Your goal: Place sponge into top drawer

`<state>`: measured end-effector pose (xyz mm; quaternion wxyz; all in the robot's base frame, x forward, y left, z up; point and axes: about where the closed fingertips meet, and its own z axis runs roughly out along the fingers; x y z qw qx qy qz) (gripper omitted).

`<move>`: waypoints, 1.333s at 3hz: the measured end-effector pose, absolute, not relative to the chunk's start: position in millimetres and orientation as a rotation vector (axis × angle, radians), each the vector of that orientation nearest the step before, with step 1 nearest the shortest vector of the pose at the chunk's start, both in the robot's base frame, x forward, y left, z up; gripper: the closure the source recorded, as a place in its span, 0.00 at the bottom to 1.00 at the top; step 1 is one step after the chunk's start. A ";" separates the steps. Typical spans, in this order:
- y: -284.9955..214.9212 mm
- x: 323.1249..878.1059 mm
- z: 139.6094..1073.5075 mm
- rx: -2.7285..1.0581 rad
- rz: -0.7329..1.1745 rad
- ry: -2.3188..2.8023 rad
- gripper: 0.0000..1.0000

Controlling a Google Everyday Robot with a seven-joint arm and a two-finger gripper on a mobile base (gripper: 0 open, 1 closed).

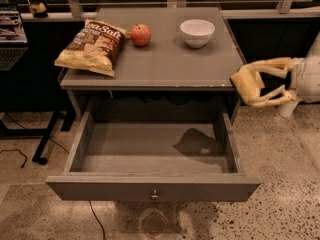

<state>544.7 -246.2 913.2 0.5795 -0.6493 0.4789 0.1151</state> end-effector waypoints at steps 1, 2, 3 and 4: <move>-238.8 527.9 854.5 -1.481 0.413 1.199 1.00; -235.6 532.6 802.9 -1.467 0.525 1.304 1.00; -235.5 532.5 802.9 -1.467 0.525 1.303 1.00; -203.6 521.9 790.2 -1.503 0.613 1.260 1.00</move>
Offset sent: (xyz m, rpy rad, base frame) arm -0.0082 0.0091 -0.1676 0.0569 0.4259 0.0008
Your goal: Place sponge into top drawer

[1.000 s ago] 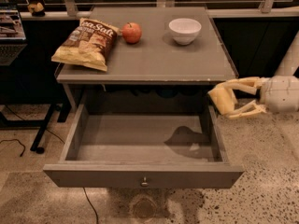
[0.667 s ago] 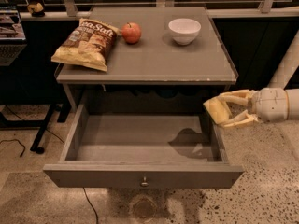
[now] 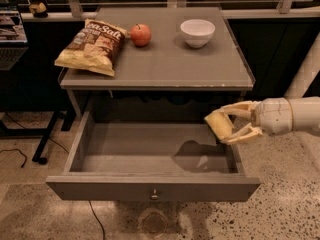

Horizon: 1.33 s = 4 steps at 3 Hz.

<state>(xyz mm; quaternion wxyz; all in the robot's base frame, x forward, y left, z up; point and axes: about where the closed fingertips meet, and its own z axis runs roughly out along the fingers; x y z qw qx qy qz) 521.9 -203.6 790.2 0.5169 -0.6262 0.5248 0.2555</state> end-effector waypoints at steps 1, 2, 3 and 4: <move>-162.9 514.8 768.2 -1.539 0.718 1.216 1.00; -137.1 514.7 749.0 -1.555 0.743 1.216 1.00; -120.6 520.4 733.6 -1.576 0.701 1.251 1.00; -103.2 530.2 721.4 -1.625 0.651 1.281 1.00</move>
Offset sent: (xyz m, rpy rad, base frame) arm -0.0043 0.0923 -0.0647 0.0108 0.0733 0.1150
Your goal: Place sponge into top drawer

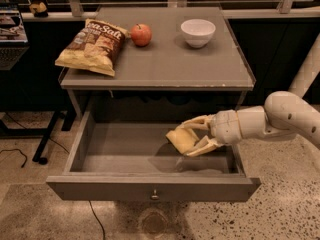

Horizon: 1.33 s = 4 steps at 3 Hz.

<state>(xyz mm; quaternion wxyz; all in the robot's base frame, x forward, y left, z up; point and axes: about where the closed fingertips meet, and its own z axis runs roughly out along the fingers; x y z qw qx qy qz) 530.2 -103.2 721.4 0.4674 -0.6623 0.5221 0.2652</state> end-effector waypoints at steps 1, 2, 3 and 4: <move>-90.0 539.0 708.7 -1.667 0.630 1.305 1.00; -84.2 546.2 694.2 -1.694 0.616 1.339 1.00; -86.2 554.9 678.7 -1.710 0.593 1.380 1.00; -94.2 563.8 660.3 -1.725 0.633 1.429 0.81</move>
Offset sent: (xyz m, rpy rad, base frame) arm 0.0254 0.0212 -0.0431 -0.1405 0.0295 -0.0146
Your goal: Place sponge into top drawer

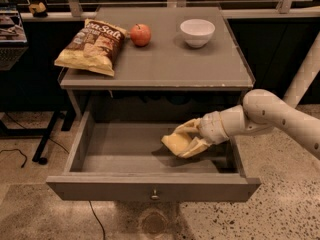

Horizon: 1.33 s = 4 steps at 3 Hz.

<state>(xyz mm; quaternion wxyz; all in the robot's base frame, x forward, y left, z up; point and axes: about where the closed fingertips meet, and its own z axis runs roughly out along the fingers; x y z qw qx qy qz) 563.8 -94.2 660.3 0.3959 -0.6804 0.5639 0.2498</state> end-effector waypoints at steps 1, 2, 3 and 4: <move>-95.0 564.1 659.9 -1.725 0.635 1.431 0.58; -95.0 564.1 659.9 -1.725 0.635 1.431 0.35; -95.0 564.1 659.9 -1.725 0.635 1.431 0.11; -94.9 564.1 659.8 -1.725 0.635 1.431 0.00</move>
Offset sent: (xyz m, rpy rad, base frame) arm 0.0003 -0.0009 -0.0004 -0.0009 0.0024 -0.0001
